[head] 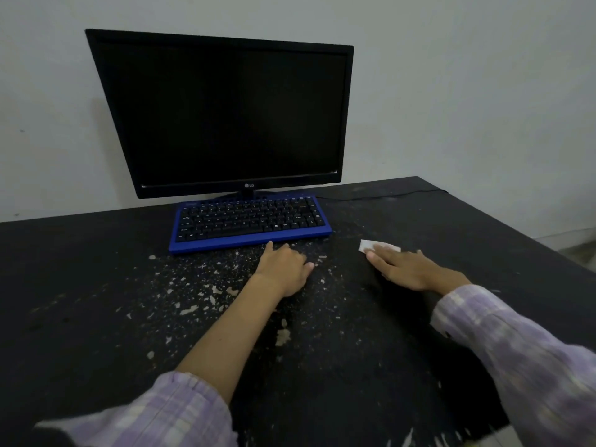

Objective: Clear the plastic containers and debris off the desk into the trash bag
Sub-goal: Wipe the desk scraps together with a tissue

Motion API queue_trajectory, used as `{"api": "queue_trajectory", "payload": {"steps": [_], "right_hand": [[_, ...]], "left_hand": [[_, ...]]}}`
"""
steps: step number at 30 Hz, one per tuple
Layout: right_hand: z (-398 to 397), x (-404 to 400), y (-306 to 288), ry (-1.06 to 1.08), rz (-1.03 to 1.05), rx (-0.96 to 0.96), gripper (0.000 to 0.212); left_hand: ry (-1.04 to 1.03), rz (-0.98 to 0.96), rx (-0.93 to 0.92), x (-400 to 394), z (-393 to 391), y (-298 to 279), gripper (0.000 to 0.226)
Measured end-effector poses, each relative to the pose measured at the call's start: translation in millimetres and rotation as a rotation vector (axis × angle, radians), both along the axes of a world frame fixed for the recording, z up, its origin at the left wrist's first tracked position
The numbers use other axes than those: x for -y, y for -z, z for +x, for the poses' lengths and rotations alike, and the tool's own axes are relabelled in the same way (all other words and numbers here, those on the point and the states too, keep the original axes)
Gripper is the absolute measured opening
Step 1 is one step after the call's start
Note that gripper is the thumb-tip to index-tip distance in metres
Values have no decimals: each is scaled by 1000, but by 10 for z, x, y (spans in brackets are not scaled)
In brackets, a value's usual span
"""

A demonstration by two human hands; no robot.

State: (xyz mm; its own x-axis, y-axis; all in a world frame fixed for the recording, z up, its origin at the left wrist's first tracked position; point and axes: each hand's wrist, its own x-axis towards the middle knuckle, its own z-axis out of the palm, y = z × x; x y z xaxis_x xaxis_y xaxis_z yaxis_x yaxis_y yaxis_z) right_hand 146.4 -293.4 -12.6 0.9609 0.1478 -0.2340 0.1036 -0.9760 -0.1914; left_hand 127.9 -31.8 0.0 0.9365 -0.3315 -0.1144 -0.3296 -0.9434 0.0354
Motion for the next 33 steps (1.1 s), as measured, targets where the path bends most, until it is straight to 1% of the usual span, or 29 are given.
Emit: {"api": "queue_trajectory", "payload": {"steps": [4, 7, 9, 13, 18, 20, 22, 24, 26, 29, 31, 33], "right_hand": [[-374, 98, 29, -2, 16, 3, 86], [-567, 44, 77, -13, 10, 20, 83], [-625, -59, 86, -18, -1, 26, 76], [-589, -410, 38, -44, 7, 1, 66], [-743, -1097, -36, -230, -16, -1, 62], [-908, -1227, 2, -324, 3, 2, 61], [-1064, -1177, 35, -380, 34, 0, 63], [-1160, -1010, 12, -359, 33, -7, 70], [-1164, -790, -46, -248, 2, -6, 74], [-1108, -588, -110, -97, -30, 1, 66], [-1119, -618, -104, -70, -39, 8, 65], [-1179, -741, -72, -91, -64, 43, 63]], "left_hand": [[-4, 74, -38, 24, -39, -69, 58], [21, 5, -35, 31, -136, -86, 58], [20, -38, -14, 11, -228, -102, 56], [-8, -33, 1, -107, -359, -124, 53], [-72, 4, -4, -302, -591, -48, 50], [-78, 22, 4, -371, -665, 13, 50], [-80, 24, 16, -429, -723, 62, 51], [-81, 12, 16, -482, -775, 89, 53], [-74, -8, 10, -507, -822, 95, 54], [-57, -11, 18, -490, -886, 95, 54], [-38, -10, 30, -454, -932, 99, 53], [-21, -17, 33, -423, -978, 106, 52]]}}
